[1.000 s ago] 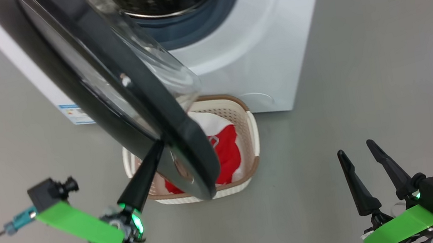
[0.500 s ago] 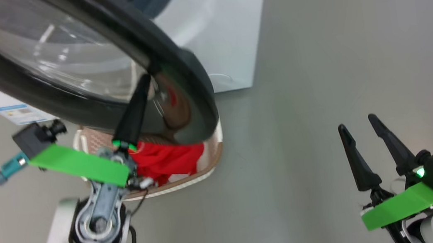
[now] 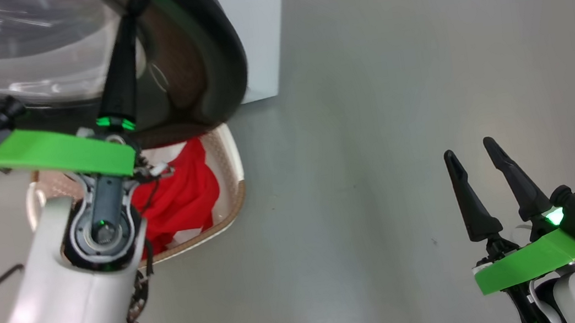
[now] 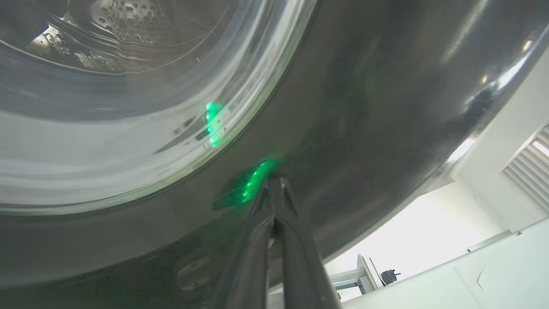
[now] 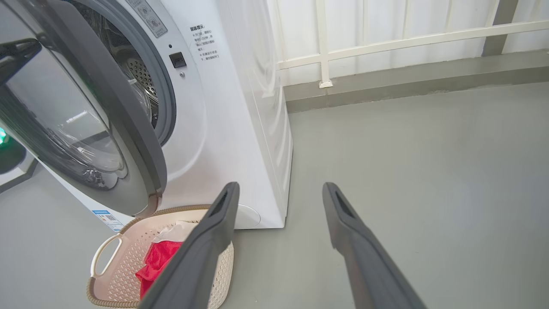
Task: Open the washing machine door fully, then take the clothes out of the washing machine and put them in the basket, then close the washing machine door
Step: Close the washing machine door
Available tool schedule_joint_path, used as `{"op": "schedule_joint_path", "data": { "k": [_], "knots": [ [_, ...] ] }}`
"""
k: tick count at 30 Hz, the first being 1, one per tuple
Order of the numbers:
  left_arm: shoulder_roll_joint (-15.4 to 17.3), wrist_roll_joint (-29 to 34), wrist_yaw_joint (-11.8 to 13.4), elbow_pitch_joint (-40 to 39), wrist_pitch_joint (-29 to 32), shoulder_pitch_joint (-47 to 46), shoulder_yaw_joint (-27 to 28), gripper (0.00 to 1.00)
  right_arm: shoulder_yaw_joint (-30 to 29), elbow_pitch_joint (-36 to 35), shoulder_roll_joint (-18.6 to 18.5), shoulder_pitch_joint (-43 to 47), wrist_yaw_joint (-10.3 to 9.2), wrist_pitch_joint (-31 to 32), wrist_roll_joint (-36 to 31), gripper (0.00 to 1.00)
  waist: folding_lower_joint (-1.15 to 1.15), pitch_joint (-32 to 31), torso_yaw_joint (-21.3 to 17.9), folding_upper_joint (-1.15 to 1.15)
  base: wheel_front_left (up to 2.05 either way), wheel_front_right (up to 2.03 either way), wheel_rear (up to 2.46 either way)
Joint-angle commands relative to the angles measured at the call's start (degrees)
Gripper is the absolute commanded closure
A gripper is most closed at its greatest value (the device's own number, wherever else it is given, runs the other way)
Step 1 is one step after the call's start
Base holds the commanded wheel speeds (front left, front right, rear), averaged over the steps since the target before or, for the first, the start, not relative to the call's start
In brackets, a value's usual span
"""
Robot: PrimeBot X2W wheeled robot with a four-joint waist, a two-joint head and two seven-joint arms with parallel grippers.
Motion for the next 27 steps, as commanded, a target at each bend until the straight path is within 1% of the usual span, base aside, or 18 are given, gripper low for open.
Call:
{"op": "schedule_joint_path", "data": {
  "k": [1, 8, 15, 16, 17, 19, 20, 21, 27],
  "knots": [
    [1.9, 0.0, -0.4, -0.9, -0.6, -2.2, 0.8, 1.0, 1.2, -1.3, 0.0, -1.5, 0.0, -0.4, 0.8, 0.0, 0.0, 0.9, -1.4, 0.0, 0.0, 0.0, 0.0],
    [3.5, -1.5, -0.4, 2.5, -3.4, -4.6, -1.1, 1.0, 1.5, -1.0, 0.0, -1.2, 0.0, -0.4, 1.3, 0.0, 0.0, 0.4, -2.5, 0.0, 0.0, 0.0, 0.0],
    [4.6, -2.6, -0.4, 3.5, -5.4, -3.4, -3.6, 1.0, 1.3, -1.1, 0.0, -0.7, 0.0, -0.4, 1.1, 0.0, 0.0, -0.7, -1.9, 0.0, 0.0, 0.0, 0.0],
    [4.7, -2.8, -0.4, 3.6, -5.6, -3.0, -4.0, 0.93, 1.3, -1.1, 0.0, -0.5, 0.0, -0.4, 1.0, 0.0, 0.0, -1.0, -1.7, 0.0, 0.0, 0.0, 0.0],
    [4.8, -3.0, -0.4, 3.7, -5.9, -2.5, -4.3, 0.71, 1.3, -1.0, 0.0, -0.3, 0.0, -0.4, 0.8, 0.0, 0.0, -1.2, -1.5, 0.0, 0.0, 0.0, 0.0],
    [5.1, -3.4, -0.4, 3.5, -6.4, -1.3, -4.9, 0.56, 1.3, -0.9, 0.0, 0.0, 0.0, -0.4, 0.5, 0.0, 0.0, -1.8, -1.1, 0.0, 0.0, 0.0, 0.0],
    [5.2, -3.6, -0.4, 3.4, -6.7, -0.6, -5.1, 0.39, 1.3, -0.9, 0.0, 0.2, 0.0, -0.4, 0.4, 0.0, 0.0, -2.0, -0.9, 0.0, 0.0, 0.0, 0.0],
    [5.3, -3.7, -0.4, 3.4, -7.0, 0.1, -5.4, 0.0, 1.2, -0.9, 0.0, 0.3, 0.0, -0.4, 0.3, 0.0, 0.0, -2.3, -0.6, 0.0, 0.0, 0.0, 0.0],
    [5.6, -4.3, -0.4, 1.8, -9.0, 5.6, -6.6, 0.0, 0.6, -0.8, 0.0, 1.3, 0.0, -0.4, -1.0, 0.0, 0.0, -3.8, 1.7, 0.0, 0.0, 0.0, 0.0]
  ]
}}
